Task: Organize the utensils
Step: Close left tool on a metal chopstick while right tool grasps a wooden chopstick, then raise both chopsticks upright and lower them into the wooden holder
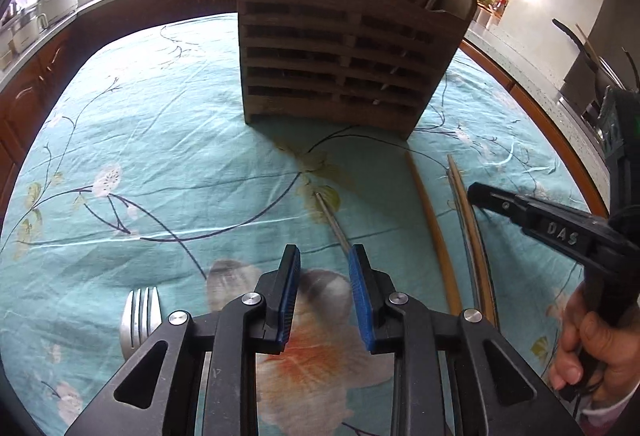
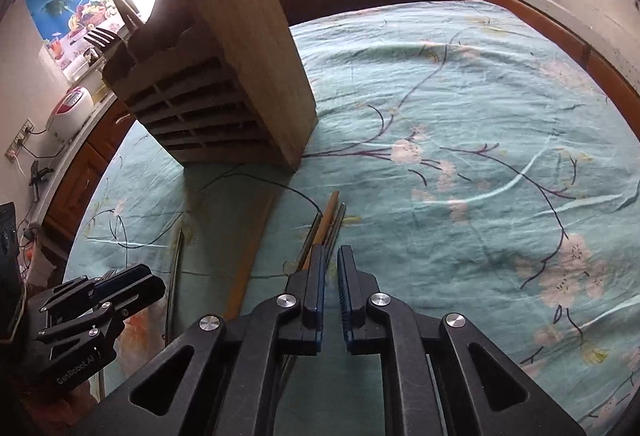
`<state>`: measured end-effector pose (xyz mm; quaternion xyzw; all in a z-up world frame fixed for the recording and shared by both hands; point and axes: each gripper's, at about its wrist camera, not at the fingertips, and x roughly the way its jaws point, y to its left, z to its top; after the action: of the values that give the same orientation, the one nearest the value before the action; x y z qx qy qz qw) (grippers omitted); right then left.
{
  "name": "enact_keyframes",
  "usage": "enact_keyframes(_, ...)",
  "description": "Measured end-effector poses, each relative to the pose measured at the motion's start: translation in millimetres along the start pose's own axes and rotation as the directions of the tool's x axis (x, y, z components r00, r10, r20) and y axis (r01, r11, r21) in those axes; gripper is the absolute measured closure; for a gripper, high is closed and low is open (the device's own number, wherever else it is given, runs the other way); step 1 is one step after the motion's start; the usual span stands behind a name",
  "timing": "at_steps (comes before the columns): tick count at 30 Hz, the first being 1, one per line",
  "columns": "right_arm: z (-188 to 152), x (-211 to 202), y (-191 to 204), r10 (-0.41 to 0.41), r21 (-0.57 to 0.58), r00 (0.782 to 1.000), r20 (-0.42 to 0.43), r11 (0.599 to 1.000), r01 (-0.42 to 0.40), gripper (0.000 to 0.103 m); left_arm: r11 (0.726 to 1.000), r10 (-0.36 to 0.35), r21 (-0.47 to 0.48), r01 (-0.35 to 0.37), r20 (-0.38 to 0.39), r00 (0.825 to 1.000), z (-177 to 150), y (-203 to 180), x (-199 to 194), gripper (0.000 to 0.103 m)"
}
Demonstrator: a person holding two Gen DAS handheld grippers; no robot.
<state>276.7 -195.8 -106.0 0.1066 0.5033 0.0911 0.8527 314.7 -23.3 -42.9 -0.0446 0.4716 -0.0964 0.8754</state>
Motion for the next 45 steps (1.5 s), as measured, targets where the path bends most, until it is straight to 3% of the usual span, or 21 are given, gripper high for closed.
enact_keyframes(3,3,2,-2,0.04,0.048,0.999,-0.013,0.998,-0.04,0.094,1.0,0.004,-0.002,-0.005,-0.008,1.0,1,4,0,0.078)
enact_keyframes(11,13,13,9,-0.034,-0.025,0.999,-0.017,0.999,0.034,0.095,1.0,0.017,0.009,-0.017,0.002,1.0,5,3,2,0.078)
enact_keyframes(19,22,18,5,-0.011,-0.022,0.999,-0.041,1.0,0.01,0.094,1.0,0.005,0.013,-0.005,-0.013,1.0,18,0,14,0.078)
enact_keyframes(24,23,16,-5,0.015,0.031,0.999,-0.03,0.999,-0.014,0.094,0.995,-0.081,-0.061,0.079,-0.031,0.996,25,12,14,0.078)
enact_keyframes(27,27,21,-3,0.002,0.017,1.0,-0.024,1.0,-0.002,0.094,0.995,-0.08,-0.057,0.078,-0.027,0.996,29,12,16,0.077)
enact_keyframes(33,29,26,12,-0.056,-0.1,0.998,-0.015,0.994,0.054,0.093,0.998,0.026,0.064,-0.025,-0.018,0.999,28,-17,32,0.079)
enact_keyframes(35,29,25,8,-0.038,-0.083,0.999,-0.012,0.996,0.037,0.094,0.991,0.066,0.115,-0.066,0.0,0.998,25,-28,34,0.083)
enact_keyframes(36,29,24,5,-0.027,-0.066,1.0,-0.015,0.997,0.026,0.096,0.99,0.067,0.127,-0.067,0.005,0.998,24,-30,35,0.093)
enact_keyframes(39,24,14,-2,0.024,-0.012,1.0,-0.008,1.0,-0.025,0.099,0.994,0.029,0.103,-0.028,-0.007,1.0,22,-27,33,0.1)
enact_keyframes(45,15,-36,-7,0.109,0.03,0.991,0.076,0.993,-0.111,0.099,0.998,-0.061,0.016,0.06,0.062,0.996,14,-4,-8,0.101)
